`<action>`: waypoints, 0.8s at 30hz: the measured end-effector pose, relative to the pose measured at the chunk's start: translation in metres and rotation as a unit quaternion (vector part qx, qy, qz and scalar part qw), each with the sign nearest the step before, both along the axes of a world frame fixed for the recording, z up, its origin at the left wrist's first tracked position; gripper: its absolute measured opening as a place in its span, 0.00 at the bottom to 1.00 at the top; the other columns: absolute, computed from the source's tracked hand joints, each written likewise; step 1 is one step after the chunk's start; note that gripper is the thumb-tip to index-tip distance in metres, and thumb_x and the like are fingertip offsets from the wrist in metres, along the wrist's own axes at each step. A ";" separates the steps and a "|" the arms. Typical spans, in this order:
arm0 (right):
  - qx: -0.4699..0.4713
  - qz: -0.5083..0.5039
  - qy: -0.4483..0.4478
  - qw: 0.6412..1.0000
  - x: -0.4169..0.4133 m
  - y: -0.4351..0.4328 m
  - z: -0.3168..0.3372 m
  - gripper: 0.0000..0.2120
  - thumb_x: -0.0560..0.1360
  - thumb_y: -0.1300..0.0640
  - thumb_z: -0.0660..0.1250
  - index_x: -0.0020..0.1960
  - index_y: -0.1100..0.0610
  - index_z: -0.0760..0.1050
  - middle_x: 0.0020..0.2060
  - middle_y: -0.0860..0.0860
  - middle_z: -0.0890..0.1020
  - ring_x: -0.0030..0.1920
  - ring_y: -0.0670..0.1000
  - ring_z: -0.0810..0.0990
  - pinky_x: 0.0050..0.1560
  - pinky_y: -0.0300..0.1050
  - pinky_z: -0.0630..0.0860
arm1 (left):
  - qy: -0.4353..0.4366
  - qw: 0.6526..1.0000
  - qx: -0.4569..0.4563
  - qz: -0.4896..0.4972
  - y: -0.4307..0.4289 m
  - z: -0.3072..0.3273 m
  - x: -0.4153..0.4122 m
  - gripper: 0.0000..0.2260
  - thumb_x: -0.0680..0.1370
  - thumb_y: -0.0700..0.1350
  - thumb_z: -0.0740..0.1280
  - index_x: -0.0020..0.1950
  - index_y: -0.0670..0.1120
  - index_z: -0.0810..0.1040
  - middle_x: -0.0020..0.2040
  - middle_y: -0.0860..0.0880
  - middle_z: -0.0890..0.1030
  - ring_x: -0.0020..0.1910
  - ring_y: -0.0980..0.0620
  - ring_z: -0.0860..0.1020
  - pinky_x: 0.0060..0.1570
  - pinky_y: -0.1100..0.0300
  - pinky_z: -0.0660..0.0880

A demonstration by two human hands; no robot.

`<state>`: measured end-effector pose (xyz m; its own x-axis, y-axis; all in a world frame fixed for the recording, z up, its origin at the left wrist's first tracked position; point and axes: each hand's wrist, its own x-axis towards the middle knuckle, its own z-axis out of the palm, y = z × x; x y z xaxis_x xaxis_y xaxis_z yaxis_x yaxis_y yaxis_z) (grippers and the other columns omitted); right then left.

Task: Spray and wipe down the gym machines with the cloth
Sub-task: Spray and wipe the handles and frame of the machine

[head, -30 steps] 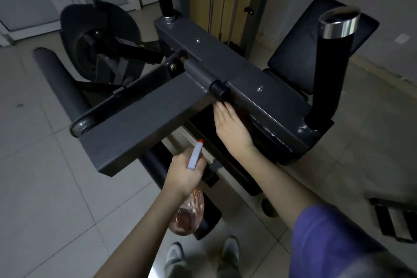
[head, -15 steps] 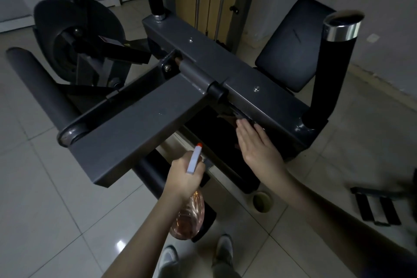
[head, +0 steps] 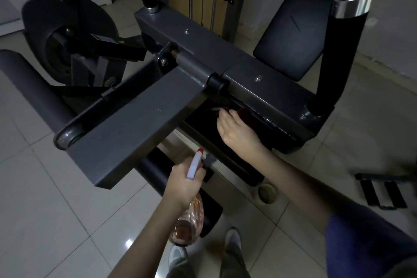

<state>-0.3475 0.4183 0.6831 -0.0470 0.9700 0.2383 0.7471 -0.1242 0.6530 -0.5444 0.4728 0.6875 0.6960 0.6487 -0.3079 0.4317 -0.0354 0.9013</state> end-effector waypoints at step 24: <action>0.331 -0.413 0.661 0.532 0.002 -0.094 -0.141 0.14 0.80 0.59 0.57 0.64 0.54 0.73 0.56 0.53 0.79 0.57 0.52 0.76 0.57 0.50 0.75 | 0.073 0.972 -0.035 -0.219 -0.038 -0.143 -0.003 0.13 0.77 0.50 0.67 0.62 0.53 0.73 0.52 0.47 0.77 0.45 0.50 0.80 0.37 0.67 0.73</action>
